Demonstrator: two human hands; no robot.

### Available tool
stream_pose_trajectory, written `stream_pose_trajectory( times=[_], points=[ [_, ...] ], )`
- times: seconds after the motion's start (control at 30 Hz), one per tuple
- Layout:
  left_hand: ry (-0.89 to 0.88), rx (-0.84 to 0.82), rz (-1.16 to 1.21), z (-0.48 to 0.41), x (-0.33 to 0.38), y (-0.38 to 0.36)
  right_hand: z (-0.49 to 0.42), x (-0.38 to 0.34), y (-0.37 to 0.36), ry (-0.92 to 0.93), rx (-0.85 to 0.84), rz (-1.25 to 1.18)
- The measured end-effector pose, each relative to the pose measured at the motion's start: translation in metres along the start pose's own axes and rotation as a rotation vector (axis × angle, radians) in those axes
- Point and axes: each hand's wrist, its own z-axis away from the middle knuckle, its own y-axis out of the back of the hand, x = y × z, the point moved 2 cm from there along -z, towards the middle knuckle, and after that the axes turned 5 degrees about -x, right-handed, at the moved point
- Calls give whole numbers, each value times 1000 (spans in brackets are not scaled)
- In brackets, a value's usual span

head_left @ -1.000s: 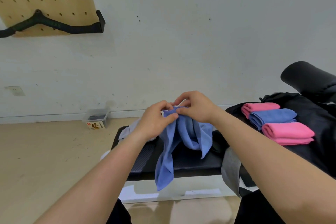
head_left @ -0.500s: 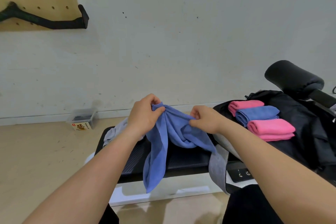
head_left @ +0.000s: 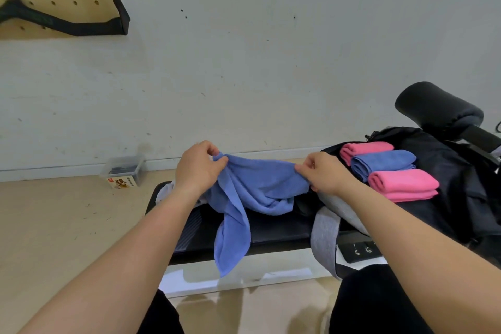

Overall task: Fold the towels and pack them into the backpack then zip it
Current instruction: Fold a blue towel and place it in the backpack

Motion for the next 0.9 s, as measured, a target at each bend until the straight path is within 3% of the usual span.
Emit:
stream_pose_trajectory(
  times=[0.13, 0.4, 0.6, 0.9],
  points=[
    [-175, -71, 49, 18, 14, -12, 0, -23, -14, 85, -45, 28],
    [-164, -281, 233, 45, 19, -31, 9, -58, -40, 182, -293, -269],
    [-77, -342, 307, 50, 9, -24, 16, -58, -43, 204, -332, -341],
    [-128, -250, 342, 54, 8, -30, 18, -53, -46, 255, -319, -337]
  ],
)
